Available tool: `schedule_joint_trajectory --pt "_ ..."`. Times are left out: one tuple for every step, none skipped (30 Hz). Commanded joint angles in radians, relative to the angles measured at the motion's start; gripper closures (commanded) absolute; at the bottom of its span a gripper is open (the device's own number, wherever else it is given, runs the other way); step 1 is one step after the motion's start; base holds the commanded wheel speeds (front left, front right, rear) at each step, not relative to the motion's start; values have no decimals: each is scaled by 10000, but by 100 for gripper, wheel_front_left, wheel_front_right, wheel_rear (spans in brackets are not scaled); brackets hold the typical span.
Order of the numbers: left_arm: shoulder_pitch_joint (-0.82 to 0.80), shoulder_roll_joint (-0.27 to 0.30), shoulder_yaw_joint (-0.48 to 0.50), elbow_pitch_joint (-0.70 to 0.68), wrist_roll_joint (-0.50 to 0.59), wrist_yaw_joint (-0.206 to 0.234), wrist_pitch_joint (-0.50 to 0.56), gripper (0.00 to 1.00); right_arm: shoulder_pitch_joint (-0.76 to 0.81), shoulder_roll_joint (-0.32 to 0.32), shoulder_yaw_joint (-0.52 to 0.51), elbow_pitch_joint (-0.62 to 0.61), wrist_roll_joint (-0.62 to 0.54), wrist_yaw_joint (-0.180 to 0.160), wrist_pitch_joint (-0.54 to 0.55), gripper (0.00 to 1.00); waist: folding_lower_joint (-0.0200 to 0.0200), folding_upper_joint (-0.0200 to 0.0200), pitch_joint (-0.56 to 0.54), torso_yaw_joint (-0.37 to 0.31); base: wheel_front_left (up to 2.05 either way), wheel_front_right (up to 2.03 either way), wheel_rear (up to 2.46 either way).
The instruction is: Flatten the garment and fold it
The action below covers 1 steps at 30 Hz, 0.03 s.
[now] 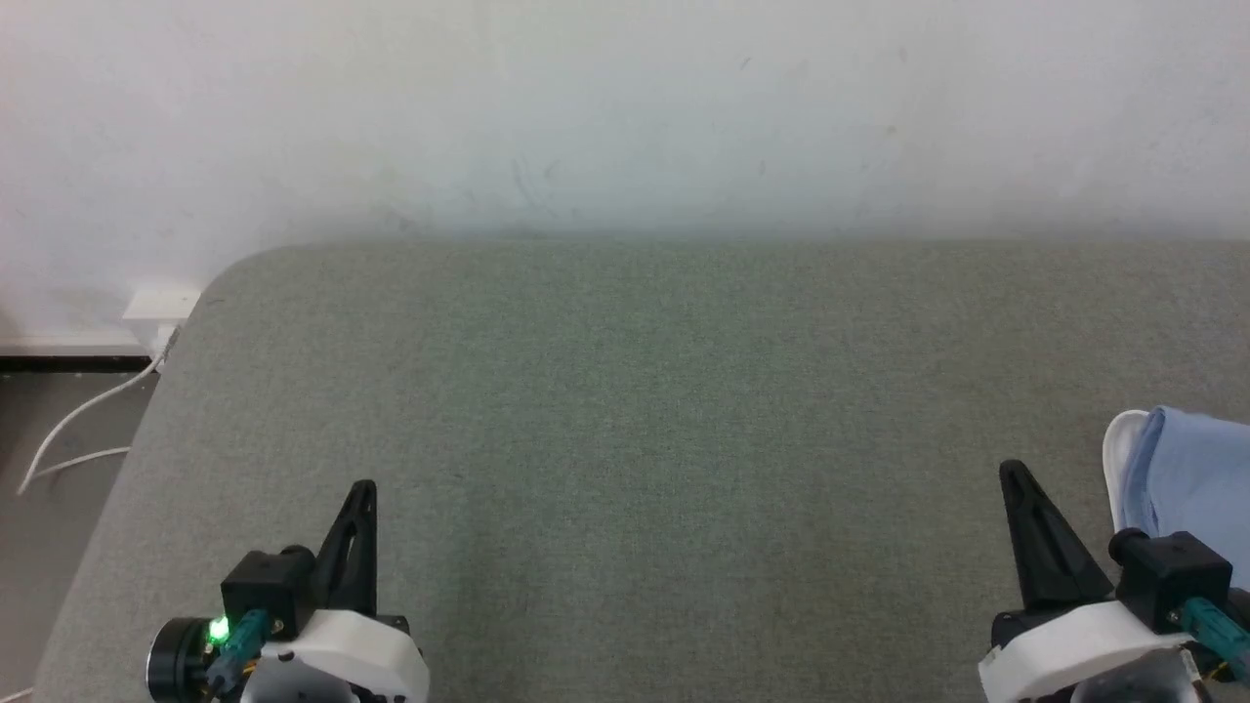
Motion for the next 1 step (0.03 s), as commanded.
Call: schedule_joint_trajectory --pt "-74 -63 58 -98 169 46 72 100 -175 16 19 42 -79 -9 66 100 0 0 3 0 0 0 0"
